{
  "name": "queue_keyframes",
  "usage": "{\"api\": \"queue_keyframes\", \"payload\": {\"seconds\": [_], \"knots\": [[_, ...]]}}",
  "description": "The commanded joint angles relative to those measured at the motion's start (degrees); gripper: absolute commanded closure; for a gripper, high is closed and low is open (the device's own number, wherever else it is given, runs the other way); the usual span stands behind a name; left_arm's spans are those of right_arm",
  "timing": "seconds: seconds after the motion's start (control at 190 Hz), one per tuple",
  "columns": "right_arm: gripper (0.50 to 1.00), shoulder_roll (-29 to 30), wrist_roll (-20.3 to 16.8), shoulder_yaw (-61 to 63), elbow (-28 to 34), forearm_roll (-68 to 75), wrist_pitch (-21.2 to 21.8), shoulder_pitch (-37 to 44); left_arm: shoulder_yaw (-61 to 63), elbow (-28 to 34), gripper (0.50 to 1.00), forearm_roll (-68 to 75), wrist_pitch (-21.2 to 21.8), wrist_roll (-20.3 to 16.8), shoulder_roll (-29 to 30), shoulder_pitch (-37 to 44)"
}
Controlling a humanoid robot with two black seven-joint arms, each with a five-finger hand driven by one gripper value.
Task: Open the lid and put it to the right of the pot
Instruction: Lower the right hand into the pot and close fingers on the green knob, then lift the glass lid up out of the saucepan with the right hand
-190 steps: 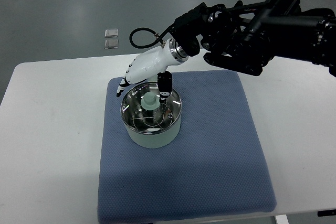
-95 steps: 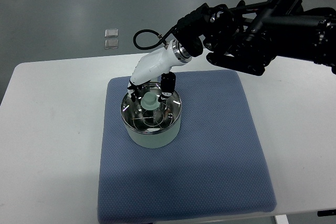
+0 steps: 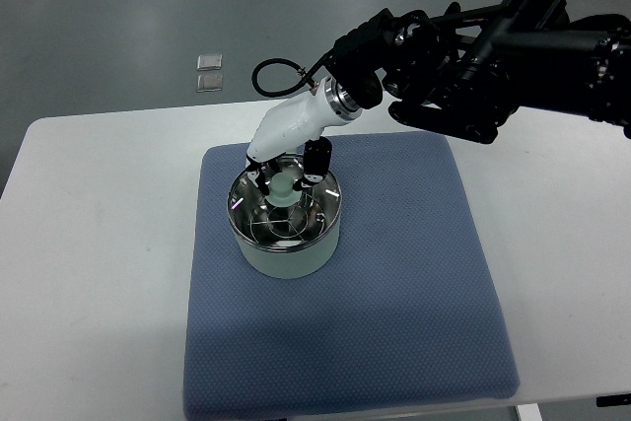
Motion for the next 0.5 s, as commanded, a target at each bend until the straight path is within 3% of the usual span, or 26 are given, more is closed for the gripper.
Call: {"api": "queue_keyframes", "payload": {"seconds": [0.0, 0.184, 0.232, 0.495], "knots": [[0.918, -0.1, 0.0, 0.0, 0.0, -0.1, -0.1, 0.0, 0.0, 0.0, 0.500, 0.0, 0.0, 0.0, 0.0, -0.1], [0.961, -0.2, 0.0, -0.1, 0.0, -0.1, -0.2, 0.1, 0.0, 0.0, 0.500, 0.0, 0.0, 0.0, 0.0, 0.0], [0.999, -0.2, 0.1, -0.1, 0.0, -0.1, -0.1, 0.1, 0.0, 0.0, 0.500, 0.0, 0.0, 0.0, 0.0, -0.1], [1.000, -0.3, 0.1, -0.1, 0.0, -0.1, -0.1, 0.4, 0.0, 0.0, 0.500, 0.0, 0.0, 0.0, 0.0, 0.0]]}}
